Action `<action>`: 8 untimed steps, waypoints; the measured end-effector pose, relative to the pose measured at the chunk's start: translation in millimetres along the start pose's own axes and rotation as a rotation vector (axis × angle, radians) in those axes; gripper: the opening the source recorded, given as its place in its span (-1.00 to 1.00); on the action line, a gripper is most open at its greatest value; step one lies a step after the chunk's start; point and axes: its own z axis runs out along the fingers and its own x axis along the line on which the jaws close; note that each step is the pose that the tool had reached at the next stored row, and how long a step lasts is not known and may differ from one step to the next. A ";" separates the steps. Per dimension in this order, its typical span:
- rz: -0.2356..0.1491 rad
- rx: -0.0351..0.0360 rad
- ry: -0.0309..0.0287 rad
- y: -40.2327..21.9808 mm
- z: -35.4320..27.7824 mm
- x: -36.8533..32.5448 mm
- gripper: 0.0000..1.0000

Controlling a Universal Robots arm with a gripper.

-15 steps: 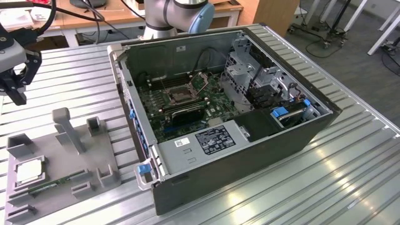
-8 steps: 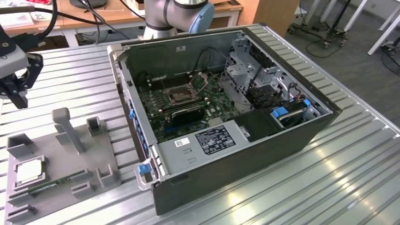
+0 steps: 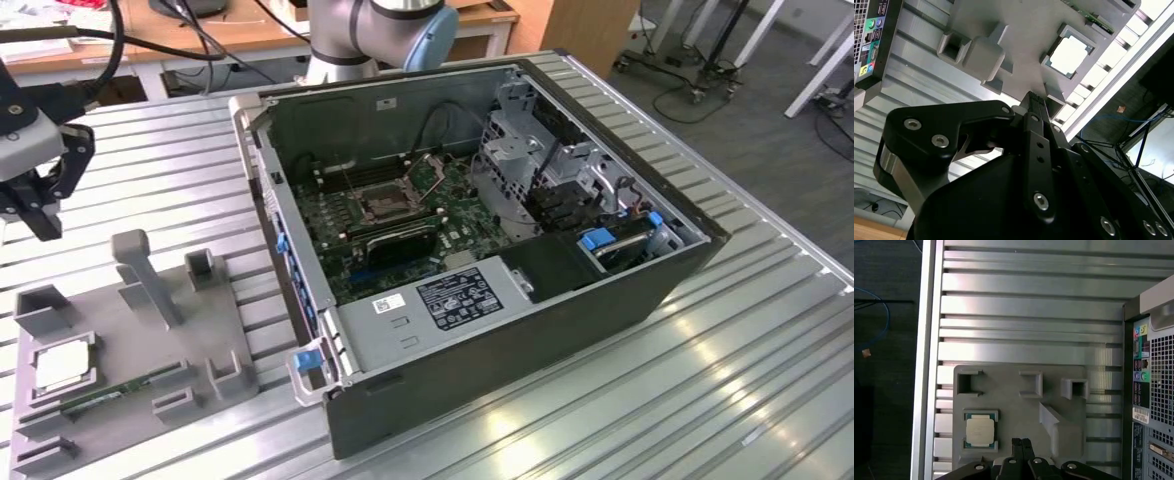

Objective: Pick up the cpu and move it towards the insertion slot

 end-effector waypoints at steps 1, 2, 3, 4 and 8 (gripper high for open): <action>0.000 0.0001 0.0001 -0.7 0.7 0.1 -0.79; 0.000 0.0001 0.0001 -1.4 1.5 0.1 -0.79; 0.000 0.0001 0.0002 -1.9 2.1 0.2 -0.79; 0.000 0.0001 0.0002 -2.4 2.7 0.2 -0.79; 0.000 0.0001 0.0001 -4.2 4.9 0.3 -0.79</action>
